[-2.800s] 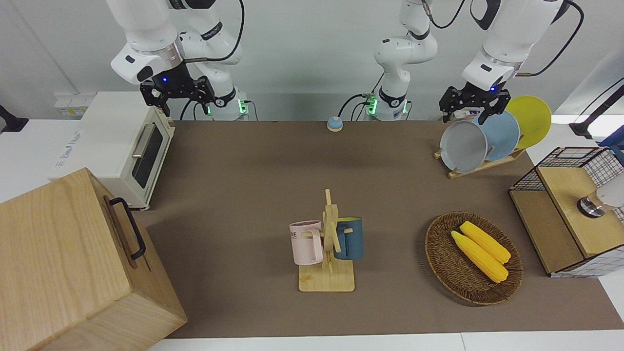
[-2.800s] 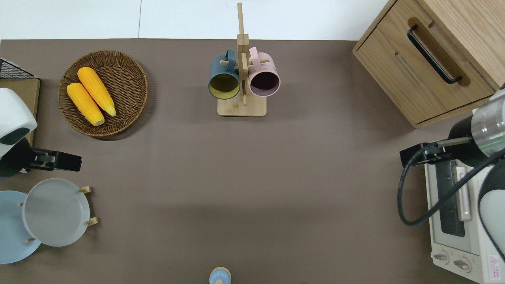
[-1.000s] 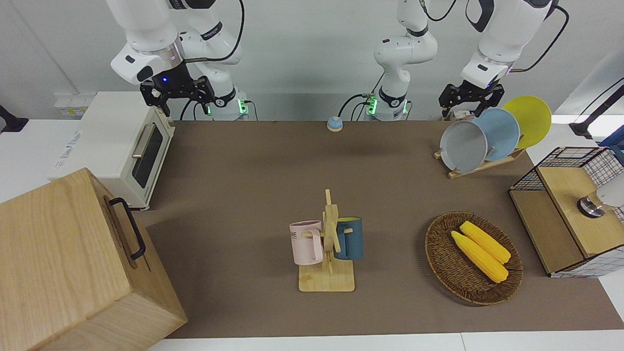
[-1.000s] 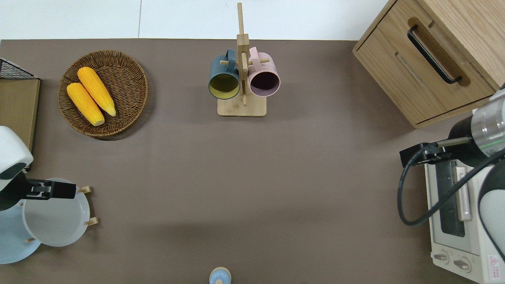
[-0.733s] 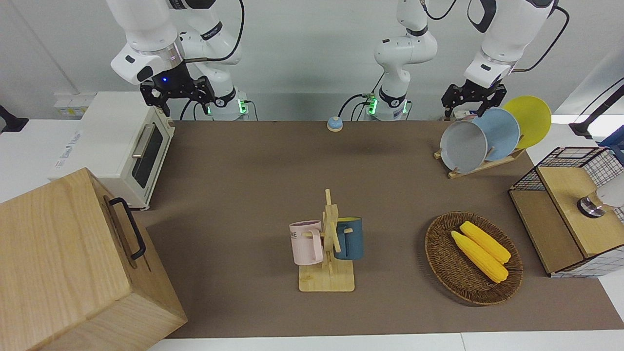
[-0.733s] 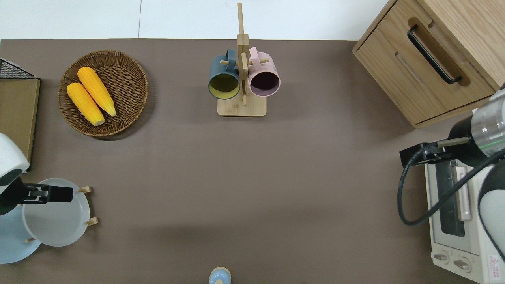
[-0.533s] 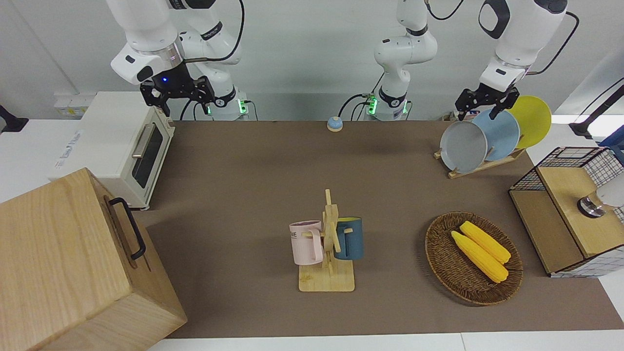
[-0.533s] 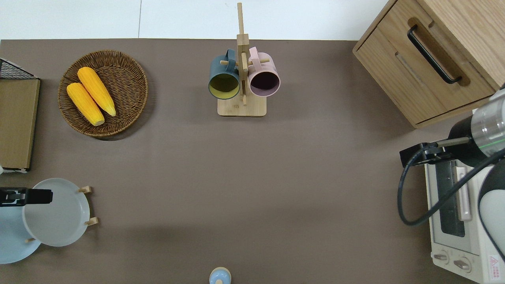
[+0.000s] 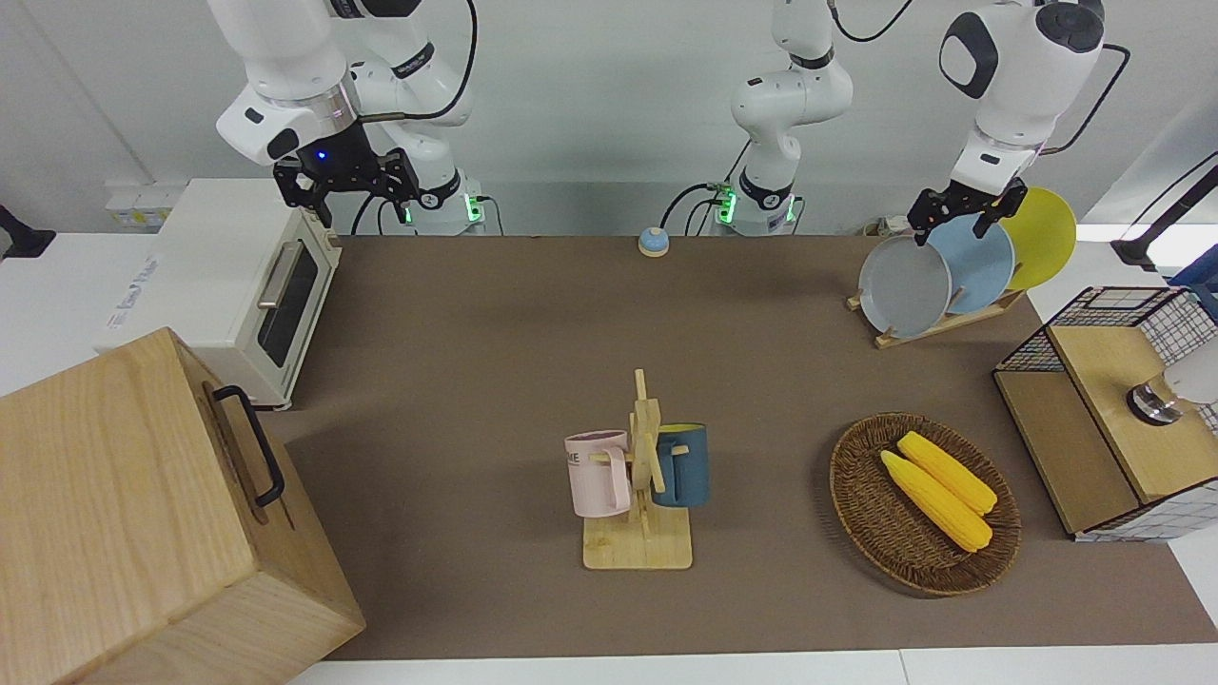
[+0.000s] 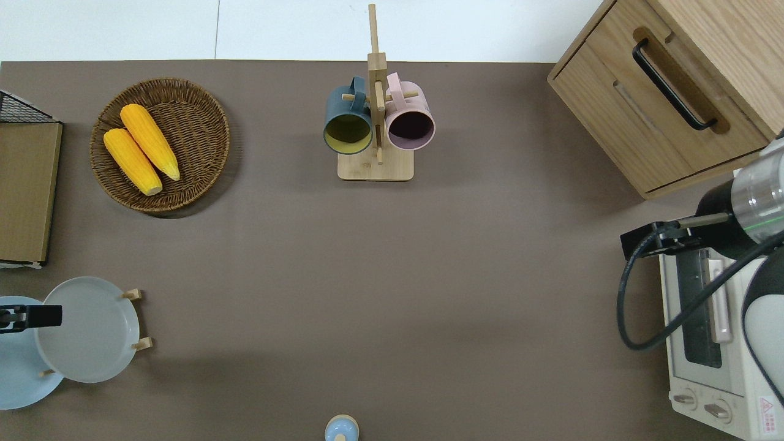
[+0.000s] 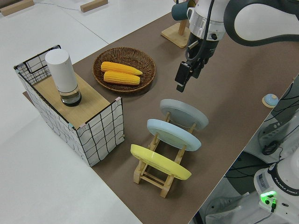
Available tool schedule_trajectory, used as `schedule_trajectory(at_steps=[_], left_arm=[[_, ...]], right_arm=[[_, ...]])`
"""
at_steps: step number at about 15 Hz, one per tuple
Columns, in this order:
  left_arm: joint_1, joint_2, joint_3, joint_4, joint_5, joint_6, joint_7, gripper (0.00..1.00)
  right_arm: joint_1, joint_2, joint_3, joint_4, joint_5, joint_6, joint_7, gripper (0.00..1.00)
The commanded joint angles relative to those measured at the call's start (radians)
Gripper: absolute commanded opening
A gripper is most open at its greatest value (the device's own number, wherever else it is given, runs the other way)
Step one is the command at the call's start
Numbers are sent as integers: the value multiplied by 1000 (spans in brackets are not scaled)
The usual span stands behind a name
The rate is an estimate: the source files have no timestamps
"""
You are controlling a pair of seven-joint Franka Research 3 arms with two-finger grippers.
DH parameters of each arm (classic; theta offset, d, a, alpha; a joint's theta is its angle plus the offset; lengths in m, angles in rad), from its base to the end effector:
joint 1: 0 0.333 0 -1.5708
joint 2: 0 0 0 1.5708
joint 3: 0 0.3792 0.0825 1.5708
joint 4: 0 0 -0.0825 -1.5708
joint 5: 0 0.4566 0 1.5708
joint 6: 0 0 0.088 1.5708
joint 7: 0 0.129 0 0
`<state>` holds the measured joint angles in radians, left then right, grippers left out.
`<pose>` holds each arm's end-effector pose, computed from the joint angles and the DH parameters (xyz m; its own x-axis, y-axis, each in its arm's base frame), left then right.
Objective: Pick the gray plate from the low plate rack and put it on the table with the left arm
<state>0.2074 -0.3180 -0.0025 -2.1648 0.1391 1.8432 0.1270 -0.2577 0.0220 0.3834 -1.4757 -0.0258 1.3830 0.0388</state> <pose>0.4959 0.1172 0.5456 0.9989 0.0418 -0.0231 0.0384 -0.9905 -0.1323 0.6083 0.0701 0.6887 0.9903 0.0820 -0.1121 0.0850 -0.9961 0.0219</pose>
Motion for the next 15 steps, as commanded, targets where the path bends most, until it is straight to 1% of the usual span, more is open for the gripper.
schedule_trajectory(at_steps=[1, 9, 12, 15], left_arm=[[26, -56, -5, -115, 42, 90, -46, 995], [30, -53, -5, -239, 65, 226, -128, 995], [55, -44, -5, -251, 76, 251, -129, 991], [58, -41, -5, -251, 86, 255, -129, 981]], right_arm=[[-25, -2, 20, 6, -6, -12, 12, 983], [-25, -2, 20, 8, -6, -12, 12, 983], [-25, -2, 22, 8, -6, -12, 12, 983], [-25, -2, 20, 8, -6, -12, 12, 983]])
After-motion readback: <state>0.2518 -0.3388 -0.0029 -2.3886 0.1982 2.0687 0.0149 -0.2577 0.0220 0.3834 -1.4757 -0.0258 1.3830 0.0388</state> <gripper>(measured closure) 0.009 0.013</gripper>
